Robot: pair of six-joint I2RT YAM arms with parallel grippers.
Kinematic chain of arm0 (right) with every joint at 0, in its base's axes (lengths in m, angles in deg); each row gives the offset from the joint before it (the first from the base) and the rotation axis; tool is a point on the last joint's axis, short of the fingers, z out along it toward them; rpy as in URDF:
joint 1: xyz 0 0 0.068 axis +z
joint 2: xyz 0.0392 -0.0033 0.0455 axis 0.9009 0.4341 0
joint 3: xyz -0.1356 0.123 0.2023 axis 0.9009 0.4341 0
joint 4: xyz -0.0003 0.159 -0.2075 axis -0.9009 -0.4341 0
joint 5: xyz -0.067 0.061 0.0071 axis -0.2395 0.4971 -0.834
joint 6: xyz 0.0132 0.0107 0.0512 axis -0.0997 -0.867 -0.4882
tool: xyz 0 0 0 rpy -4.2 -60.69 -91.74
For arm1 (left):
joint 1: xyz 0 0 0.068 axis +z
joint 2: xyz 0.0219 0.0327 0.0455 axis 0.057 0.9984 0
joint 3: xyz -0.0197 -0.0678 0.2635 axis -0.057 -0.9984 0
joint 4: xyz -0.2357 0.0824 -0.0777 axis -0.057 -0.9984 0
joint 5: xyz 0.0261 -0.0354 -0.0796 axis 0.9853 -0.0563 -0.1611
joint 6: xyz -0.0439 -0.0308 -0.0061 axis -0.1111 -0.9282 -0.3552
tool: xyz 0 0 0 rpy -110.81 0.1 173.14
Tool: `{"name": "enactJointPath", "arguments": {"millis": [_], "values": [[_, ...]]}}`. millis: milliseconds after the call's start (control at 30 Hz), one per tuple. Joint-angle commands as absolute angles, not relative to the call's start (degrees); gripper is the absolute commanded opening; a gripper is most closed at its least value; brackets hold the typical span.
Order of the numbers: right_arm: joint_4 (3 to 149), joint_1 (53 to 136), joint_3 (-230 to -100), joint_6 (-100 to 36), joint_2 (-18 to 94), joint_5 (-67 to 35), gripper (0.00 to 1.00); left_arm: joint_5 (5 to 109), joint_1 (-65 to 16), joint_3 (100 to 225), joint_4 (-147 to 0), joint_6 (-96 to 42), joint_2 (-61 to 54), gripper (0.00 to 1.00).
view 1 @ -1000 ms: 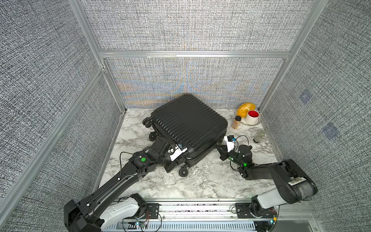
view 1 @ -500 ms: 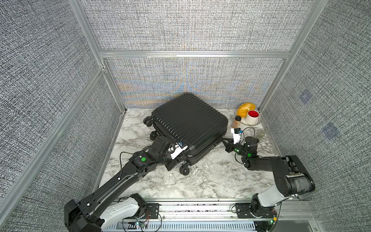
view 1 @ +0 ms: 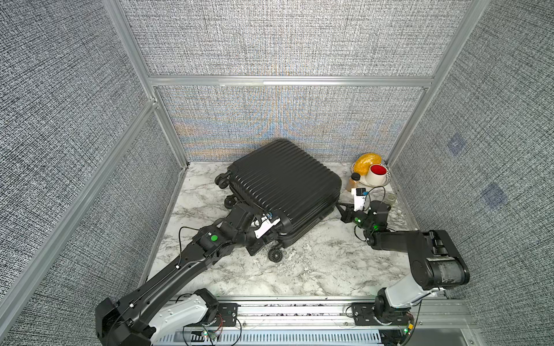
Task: Open the suitcase zippers
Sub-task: Adjust the suitcase at the center of the board.
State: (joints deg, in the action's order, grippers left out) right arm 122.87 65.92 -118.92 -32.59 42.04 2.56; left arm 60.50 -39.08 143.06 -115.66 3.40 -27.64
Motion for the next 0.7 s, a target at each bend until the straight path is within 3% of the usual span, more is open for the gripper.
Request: {"name": "enactJointPath", "arguments": {"millis": [0, 167, 467, 533, 667], "values": [[124.5, 65.1, -121.1, -34.1, 42.8, -3.1, 0.0, 60.8, -39.0, 143.1, -117.2, 3.9, -27.9, 0.0], [125.1, 66.1, -118.1, -35.3, 41.6, 0.6, 0.0, 64.8, -39.1, 142.7, -114.2, -0.3, -27.1, 0.0], [125.8, 70.5, -110.3, -37.2, 34.0, 0.5, 0.0, 76.1, -39.0, 142.8, -111.0, -8.6, -27.1, 0.81], [125.8, 71.8, -108.8, -37.4, 32.0, 0.5, 0.0, 79.7, -39.0, 142.5, -110.3, -10.1, -27.7, 0.9], [125.8, 75.0, -105.4, -37.4, 27.4, -0.3, 0.0, 85.0, -38.7, 141.3, -109.0, -13.2, -28.5, 0.96]]}}
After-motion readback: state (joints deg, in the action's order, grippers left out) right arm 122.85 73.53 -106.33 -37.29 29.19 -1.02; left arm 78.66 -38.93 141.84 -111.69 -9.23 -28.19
